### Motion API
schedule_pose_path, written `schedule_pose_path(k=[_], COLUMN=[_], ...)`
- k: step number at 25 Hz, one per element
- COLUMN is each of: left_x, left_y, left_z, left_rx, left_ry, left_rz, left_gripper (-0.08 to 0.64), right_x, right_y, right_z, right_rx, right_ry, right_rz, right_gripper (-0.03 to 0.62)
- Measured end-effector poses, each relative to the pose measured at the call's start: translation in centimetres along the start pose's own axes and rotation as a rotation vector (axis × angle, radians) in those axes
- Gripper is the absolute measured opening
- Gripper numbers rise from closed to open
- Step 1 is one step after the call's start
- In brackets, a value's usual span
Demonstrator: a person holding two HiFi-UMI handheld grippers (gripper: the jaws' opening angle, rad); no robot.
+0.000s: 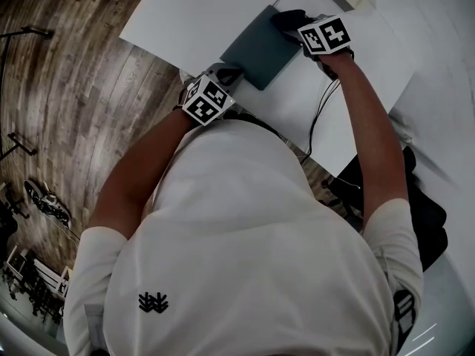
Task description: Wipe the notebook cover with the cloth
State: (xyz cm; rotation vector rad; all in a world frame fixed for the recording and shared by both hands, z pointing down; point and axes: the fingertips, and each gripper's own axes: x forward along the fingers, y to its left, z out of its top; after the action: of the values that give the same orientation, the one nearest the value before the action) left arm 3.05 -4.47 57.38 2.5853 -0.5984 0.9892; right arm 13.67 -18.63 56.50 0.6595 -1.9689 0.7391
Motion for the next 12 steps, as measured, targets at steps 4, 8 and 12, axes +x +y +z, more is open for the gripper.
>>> schedule_pose_path(k=[4,8,12], left_x=[0.1,0.0,0.0], left_y=[-0.1,-0.1,-0.1], left_z=[0.0,0.0,-0.1], left_rx=[0.008,0.01,0.017], left_ry=[0.001,0.002,0.003], left_rz=[-0.004,-0.008,-0.01], left_gripper=[0.006,0.006,0.006], right_x=[-0.3,-0.4,-0.9], right_y=[-1.5,-1.5,-0.4], right_z=[0.0,0.1,0.4], right_rx=[0.017,0.002,-0.039], right_ry=[0.001,0.011,0.014], right_rz=[-0.031,-0.057,-0.08], right_gripper=[0.167,0.167,0.166])
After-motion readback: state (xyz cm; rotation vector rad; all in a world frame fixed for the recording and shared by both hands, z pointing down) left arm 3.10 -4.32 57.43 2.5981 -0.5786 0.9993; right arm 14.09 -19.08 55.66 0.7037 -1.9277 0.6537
